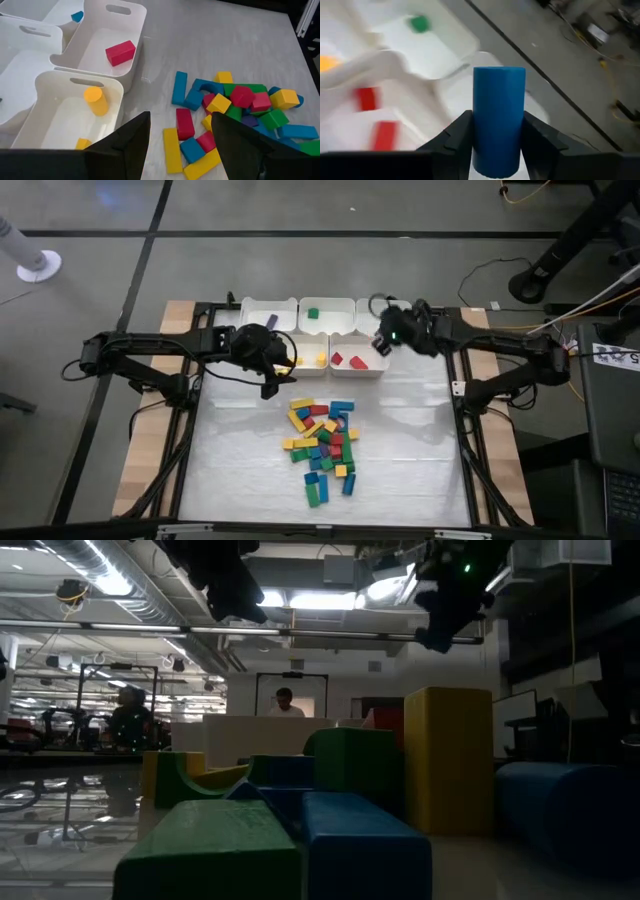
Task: Sort blocks
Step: Put the blue block into the top right bin, then put the yellow block into the bottom left bin
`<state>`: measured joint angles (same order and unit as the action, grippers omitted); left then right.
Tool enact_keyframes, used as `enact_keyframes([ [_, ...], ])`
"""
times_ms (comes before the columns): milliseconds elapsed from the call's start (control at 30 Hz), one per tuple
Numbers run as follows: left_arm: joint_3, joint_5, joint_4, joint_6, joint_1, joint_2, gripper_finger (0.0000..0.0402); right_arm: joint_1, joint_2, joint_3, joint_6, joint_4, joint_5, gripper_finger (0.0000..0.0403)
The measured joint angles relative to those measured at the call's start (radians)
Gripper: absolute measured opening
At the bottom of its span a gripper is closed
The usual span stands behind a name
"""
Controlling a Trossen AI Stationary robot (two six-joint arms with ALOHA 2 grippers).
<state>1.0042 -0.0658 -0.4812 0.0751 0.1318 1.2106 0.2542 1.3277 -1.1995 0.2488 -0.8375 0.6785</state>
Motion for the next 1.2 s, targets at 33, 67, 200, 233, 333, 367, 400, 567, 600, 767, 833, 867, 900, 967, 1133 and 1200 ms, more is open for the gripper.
enact_keyframes([
  [33, 0.000, 0.000, 0.000, -0.002, 0.000, 0.000, 0.0198, 0.035, 0.005, 0.000, -0.019, 0.011, -0.004, 0.0136],
  [67, 0.000, 0.000, 0.000, -0.004, 0.000, 0.000, 0.0198, 0.066, 0.012, 0.000, -0.032, 0.020, -0.010, 0.0136],
  [200, 0.000, 0.000, 0.002, -0.004, 0.001, 0.000, 0.0198, 0.174, 0.035, 0.000, -0.052, 0.071, -0.017, 0.0136],
  [233, 0.000, 0.000, 0.002, -0.004, 0.001, 0.000, 0.0198, 0.199, 0.043, 0.000, -0.052, 0.085, -0.021, 0.0136],
  [333, 0.000, 0.003, 0.002, -0.004, 0.001, 0.000, 0.0198, 0.259, 0.061, 0.000, -0.052, 0.121, -0.082, 0.0136],
  [367, 0.000, 0.003, 0.002, -0.004, 0.001, 0.000, 0.0198, 0.277, 0.067, 0.000, -0.052, 0.134, -0.116, 0.0136],
  [400, 0.000, 0.003, 0.002, -0.004, 0.001, 0.000, 0.0198, 0.295, 0.074, 0.000, -0.052, 0.142, -0.153, 0.0136],
  [567, 0.000, 0.004, 0.002, -0.004, 0.001, 0.000, 0.0198, 0.354, 0.112, 0.000, -0.044, 0.148, -0.297, 0.0137],
  [600, 0.000, 0.007, 0.002, -0.005, 0.001, 0.000, 0.0198, 0.362, 0.121, 0.000, -0.044, 0.148, -0.317, 0.0138],
  [767, 0.000, 0.060, 0.002, 0.001, 0.001, 0.000, 0.0198, 0.387, 0.161, 0.000, -0.048, 0.148, -0.359, 0.0173],
  [833, 0.000, 0.085, 0.002, 0.023, 0.001, 0.000, 0.0198, 0.390, 0.176, 0.000, -0.048, 0.148, -0.359, 0.0196],
  [867, 0.000, 0.093, 0.002, 0.043, 0.001, 0.000, 0.0198, 0.390, 0.183, 0.000, -0.048, 0.148, -0.357, 0.0208],
  [900, 0.000, 0.097, 0.003, 0.059, 0.001, 0.000, 0.0198, 0.390, 0.189, 0.000, -0.048, 0.148, -0.354, 0.0218],
  [967, 0.000, 0.100, 0.003, 0.096, 0.001, 0.000, 0.0198, 0.389, 0.197, 0.000, -0.049, 0.148, -0.332, 0.0237],
  [1133, 0.000, 0.100, 0.025, 0.187, 0.000, 0.000, 0.0198, 0.388, 0.198, 0.000, -0.073, 0.149, -0.302, 0.0261],
  [1200, 0.000, 0.100, 0.036, 0.230, -0.004, 0.000, 0.0198, 0.388, 0.198, 0.000, -0.075, 0.149, -0.286, 0.0263],
])
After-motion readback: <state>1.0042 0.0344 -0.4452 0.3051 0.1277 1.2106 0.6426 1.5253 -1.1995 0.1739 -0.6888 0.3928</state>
